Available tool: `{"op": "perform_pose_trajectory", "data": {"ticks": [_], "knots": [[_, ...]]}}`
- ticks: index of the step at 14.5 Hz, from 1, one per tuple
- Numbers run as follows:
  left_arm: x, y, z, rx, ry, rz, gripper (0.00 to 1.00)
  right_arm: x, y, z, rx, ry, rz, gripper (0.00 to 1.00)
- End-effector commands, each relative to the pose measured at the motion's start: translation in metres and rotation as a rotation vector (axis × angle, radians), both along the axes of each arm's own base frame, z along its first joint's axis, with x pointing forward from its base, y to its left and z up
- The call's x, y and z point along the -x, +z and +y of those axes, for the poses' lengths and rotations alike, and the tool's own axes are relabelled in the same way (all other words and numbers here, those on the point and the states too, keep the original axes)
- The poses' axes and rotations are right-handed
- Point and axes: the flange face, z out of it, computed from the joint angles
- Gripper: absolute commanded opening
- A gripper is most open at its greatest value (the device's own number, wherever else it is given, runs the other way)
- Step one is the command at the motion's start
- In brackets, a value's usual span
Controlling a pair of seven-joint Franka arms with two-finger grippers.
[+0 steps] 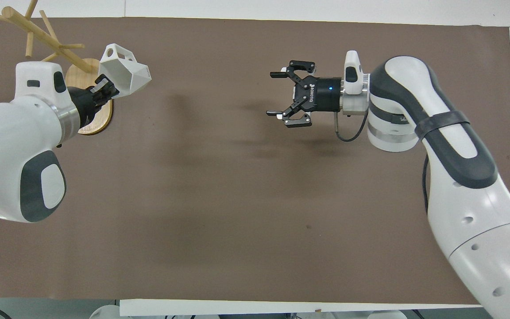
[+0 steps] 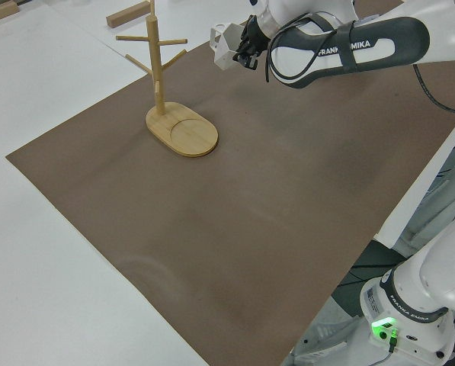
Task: Hang cup on rack
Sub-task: 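Move the mug to the rack while the right gripper withdraws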
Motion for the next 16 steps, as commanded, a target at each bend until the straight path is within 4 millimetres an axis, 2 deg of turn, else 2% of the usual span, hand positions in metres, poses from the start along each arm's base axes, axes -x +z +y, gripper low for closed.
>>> {"op": "perform_pose_trajectory", "data": {"ticks": [1, 3, 6, 8, 11, 13, 15, 16], "knots": [[-0.007, -0.012, 0.020, -0.020, 0.014, -0.015, 0.00, 0.002, 0.013, -0.066, 0.121, 0.104, 0.053, 1.00], [-0.025, -0.020, 0.029, -0.012, 0.040, -0.006, 0.00, 0.007, 0.023, -0.112, 0.259, 0.120, 0.126, 1.00], [-0.037, -0.021, 0.027, -0.009, 0.039, -0.009, 0.00, 0.027, 0.087, -0.143, 0.585, 0.093, 0.195, 1.00], [-0.045, -0.025, 0.025, -0.041, -0.009, -0.007, 0.00, 0.040, 0.129, -0.154, 0.769, -0.014, 0.276, 1.00], [-0.059, -0.020, 0.024, -0.079, -0.069, 0.011, 0.00, 0.060, 0.174, -0.167, 0.877, -0.195, 0.409, 1.00], [-0.065, -0.020, 0.035, -0.063, -0.044, 0.016, 0.00, 0.064, 0.224, -0.172, 1.008, -0.311, 0.428, 1.00], [-0.066, -0.021, 0.040, 0.003, 0.005, 0.027, 0.00, 0.075, 0.270, -0.172, 1.087, -0.507, 0.586, 1.00], [-0.066, -0.021, 0.042, 0.022, 0.021, 0.030, 0.00, 0.086, 0.284, -0.173, 1.089, -0.609, 0.697, 1.00]]}}
